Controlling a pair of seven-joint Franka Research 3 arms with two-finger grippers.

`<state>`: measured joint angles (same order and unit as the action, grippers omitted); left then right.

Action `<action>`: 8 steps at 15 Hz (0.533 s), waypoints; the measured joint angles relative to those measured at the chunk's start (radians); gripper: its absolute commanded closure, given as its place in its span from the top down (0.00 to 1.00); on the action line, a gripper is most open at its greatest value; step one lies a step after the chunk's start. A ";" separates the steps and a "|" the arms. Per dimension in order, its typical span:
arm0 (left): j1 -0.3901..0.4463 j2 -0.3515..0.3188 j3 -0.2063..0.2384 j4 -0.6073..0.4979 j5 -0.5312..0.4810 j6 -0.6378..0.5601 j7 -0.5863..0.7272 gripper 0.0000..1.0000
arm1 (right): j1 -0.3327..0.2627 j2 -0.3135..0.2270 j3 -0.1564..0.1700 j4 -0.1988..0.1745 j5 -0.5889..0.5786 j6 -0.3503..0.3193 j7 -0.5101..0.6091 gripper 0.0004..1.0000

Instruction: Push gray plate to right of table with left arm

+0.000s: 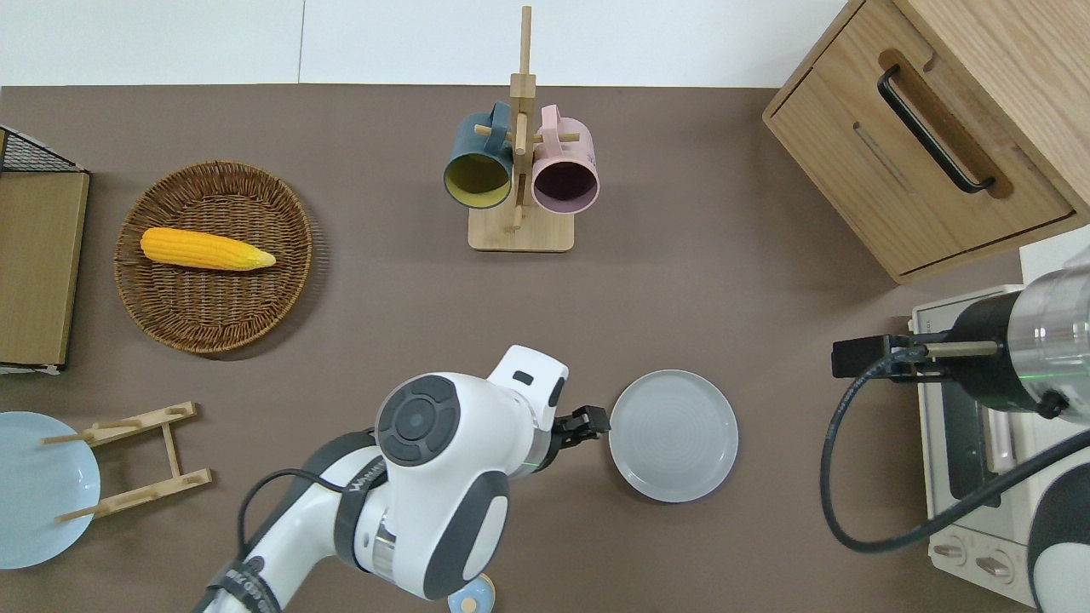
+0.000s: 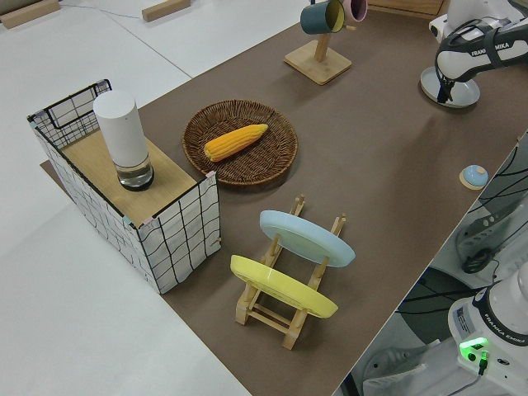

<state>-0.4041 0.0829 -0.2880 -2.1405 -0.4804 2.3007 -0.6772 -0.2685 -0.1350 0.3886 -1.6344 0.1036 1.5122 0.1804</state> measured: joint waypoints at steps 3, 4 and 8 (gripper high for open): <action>0.059 -0.048 0.067 0.009 0.000 -0.136 0.079 0.99 | 0.000 0.000 0.000 0.000 0.000 0.000 0.000 1.00; 0.074 -0.055 0.090 0.020 0.003 -0.182 0.107 0.99 | 0.000 0.000 0.000 0.000 0.000 0.000 0.000 1.00; 0.131 -0.065 0.194 0.127 0.128 -0.401 0.202 0.99 | 0.000 0.000 0.000 0.000 0.000 0.000 0.000 1.00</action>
<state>-0.2733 0.0177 -0.0937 -2.0130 -0.3529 1.8998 -0.4750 -0.2685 -0.1350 0.3886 -1.6344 0.1036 1.5122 0.1804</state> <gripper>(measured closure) 0.004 0.004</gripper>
